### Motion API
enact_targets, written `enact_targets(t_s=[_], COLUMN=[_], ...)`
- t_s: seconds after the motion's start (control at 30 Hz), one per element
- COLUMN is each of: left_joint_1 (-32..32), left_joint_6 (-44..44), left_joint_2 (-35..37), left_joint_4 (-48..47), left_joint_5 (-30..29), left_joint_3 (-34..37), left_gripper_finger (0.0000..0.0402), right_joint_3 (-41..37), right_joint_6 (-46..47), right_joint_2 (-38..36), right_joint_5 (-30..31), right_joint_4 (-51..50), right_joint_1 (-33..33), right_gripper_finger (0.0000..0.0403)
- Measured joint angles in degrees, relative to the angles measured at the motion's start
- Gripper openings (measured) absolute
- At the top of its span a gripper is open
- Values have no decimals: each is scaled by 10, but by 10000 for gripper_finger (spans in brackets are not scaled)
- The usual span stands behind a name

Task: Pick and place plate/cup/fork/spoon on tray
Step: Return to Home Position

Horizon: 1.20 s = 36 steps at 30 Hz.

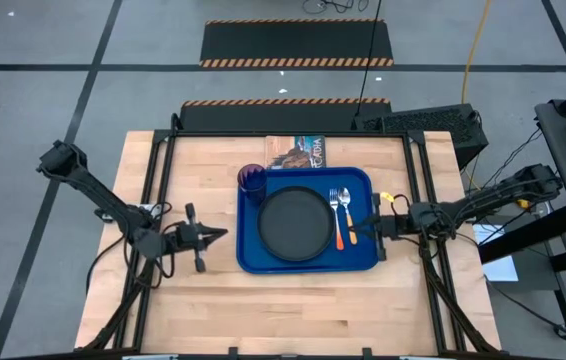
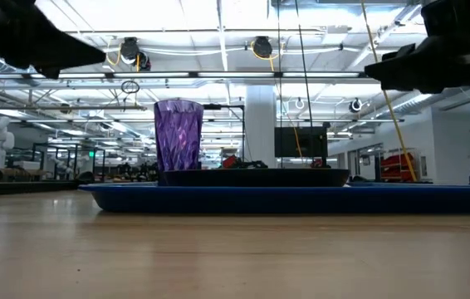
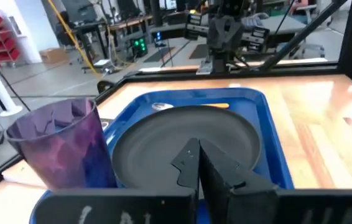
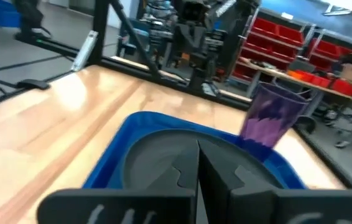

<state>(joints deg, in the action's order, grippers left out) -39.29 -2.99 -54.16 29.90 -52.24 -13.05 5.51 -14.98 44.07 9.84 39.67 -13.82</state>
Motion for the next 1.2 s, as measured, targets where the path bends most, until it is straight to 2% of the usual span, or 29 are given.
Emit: enact_targets(t_s=[0.2, 0.37, 0.57, 0.77, 1.2], left_joint_1=[0, 0, 0, 0, 28], left_joint_6=[12, 57, 113, 132, 194], left_joint_2=[23, 55, 129, 196, 315], left_joint_4=[80, 93, 108, 60, -25], left_joint_5=[14, 41, 87, 100, 120], left_joint_3=[62, 84, 121, 125, 125], left_gripper_finger=[6, 11, 9, 15, 4], right_joint_3=[-24, -33, -34, -34, -35], right_joint_6=[8, 7, 13, 38, 18], right_joint_2=[-31, -77, -134, -187, -252], right_joint_5=[-11, -10, -11, -11, -11], right_joint_4=[-2, -5, -62, -135, -179], right_joint_1=[0, 0, 0, 0, 0], right_gripper_finger=[0, 0, 0, 0, 0])
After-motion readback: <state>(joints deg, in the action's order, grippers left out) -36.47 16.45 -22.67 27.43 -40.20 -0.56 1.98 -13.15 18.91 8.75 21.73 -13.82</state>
